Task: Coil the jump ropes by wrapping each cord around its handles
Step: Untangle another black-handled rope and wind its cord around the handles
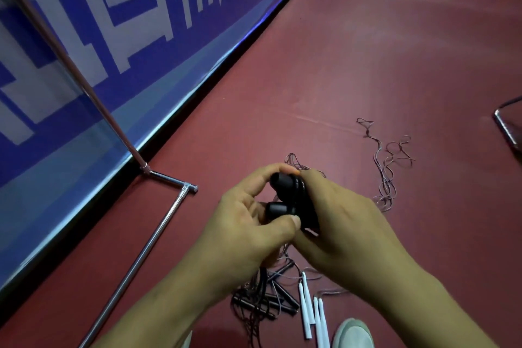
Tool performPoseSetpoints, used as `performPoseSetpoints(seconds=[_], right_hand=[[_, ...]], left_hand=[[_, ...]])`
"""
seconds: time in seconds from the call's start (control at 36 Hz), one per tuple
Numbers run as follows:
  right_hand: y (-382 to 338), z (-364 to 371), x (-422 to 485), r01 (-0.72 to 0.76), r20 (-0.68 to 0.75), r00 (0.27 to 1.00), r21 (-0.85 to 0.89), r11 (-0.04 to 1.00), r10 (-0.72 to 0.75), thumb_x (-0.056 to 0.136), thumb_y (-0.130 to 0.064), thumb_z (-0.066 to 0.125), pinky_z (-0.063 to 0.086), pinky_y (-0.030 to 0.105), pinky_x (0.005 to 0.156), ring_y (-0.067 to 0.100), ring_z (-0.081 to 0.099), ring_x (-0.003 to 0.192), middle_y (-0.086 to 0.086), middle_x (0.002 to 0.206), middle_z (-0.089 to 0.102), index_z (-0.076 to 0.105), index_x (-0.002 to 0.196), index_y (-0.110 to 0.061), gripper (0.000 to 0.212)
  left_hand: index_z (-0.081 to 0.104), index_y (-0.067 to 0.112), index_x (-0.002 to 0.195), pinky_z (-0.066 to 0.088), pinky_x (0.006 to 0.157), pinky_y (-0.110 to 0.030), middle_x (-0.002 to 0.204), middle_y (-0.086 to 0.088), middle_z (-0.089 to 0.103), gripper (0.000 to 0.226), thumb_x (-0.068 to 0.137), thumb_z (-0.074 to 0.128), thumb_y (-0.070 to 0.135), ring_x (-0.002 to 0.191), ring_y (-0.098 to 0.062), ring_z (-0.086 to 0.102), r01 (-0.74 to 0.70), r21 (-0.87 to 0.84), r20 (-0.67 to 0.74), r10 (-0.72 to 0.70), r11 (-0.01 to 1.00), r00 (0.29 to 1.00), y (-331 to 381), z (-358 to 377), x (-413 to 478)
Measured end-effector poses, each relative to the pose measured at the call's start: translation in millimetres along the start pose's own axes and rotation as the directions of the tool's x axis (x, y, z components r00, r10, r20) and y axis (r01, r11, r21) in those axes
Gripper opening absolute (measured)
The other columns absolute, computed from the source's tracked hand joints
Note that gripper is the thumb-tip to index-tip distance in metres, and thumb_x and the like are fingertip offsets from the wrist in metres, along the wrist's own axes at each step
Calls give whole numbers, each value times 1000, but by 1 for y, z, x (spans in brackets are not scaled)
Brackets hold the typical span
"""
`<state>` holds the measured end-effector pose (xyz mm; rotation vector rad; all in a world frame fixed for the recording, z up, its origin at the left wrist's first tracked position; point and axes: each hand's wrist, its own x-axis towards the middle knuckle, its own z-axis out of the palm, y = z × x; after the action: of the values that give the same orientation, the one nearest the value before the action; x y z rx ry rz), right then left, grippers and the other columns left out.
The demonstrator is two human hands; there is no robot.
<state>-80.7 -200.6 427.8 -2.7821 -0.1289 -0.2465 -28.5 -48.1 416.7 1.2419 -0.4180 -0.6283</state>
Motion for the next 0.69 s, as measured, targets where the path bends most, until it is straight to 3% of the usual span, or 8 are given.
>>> performPoseSetpoints(seconds=[0.08,0.19,0.25,0.33,0.44,0.58,0.69], right_hand=[[1,0,2,0,8,1000,-35,999,0,84,-46,53,43,39,52,27,60,74,-11,86,59,47,115,-27,37],[1,0,6,-33,50,998,-24,999,34,90,-38,62,31,38,56,30,57,76,-12,76,42,36,107,-28,33],[3,2,9,-61,89,994,-2,998,61,89,-33,63,38,40,58,30,56,78,-10,81,50,31,104,-29,35],[7,5,9,-106,130,987,64,992,97,86,-26,64,51,45,66,29,61,85,-5,97,63,42,111,-26,33],[12,7,5,-118,137,985,78,990,106,87,-26,59,50,45,66,29,60,84,-4,95,60,50,112,-25,27],[10,3,1,-126,115,986,17,992,124,90,-37,56,42,39,59,34,59,78,0,84,63,45,113,-28,27],[12,-1,0,-205,50,978,6,979,204,89,-37,59,43,39,61,36,62,83,0,84,65,46,124,-30,38]], left_hand=[[66,32,119,30,47,-23,56,3,40,50,80,62,1,44,-11,29,27,-35,33,-26,999,999,2,-2,1],[65,31,122,27,49,-26,60,-3,35,50,81,64,3,47,-13,27,58,-77,61,-53,995,997,3,-4,0],[66,30,121,29,48,-25,63,-7,35,48,81,64,3,48,-13,27,66,-75,54,-62,995,997,2,-3,0],[66,31,120,28,48,-26,63,-5,39,46,82,64,5,48,-13,29,81,-58,49,-78,995,996,1,-2,-1],[67,31,117,27,48,-25,61,-1,41,44,83,63,5,48,-12,27,92,-38,44,-91,995,995,2,0,-1],[66,31,122,33,46,-23,62,-1,46,45,84,65,8,48,-10,35,97,-24,26,-97,995,995,2,2,-3],[56,15,131,36,47,-20,65,-5,55,43,90,67,12,48,-7,42,104,-34,-31,-105,994,994,2,5,-6]])
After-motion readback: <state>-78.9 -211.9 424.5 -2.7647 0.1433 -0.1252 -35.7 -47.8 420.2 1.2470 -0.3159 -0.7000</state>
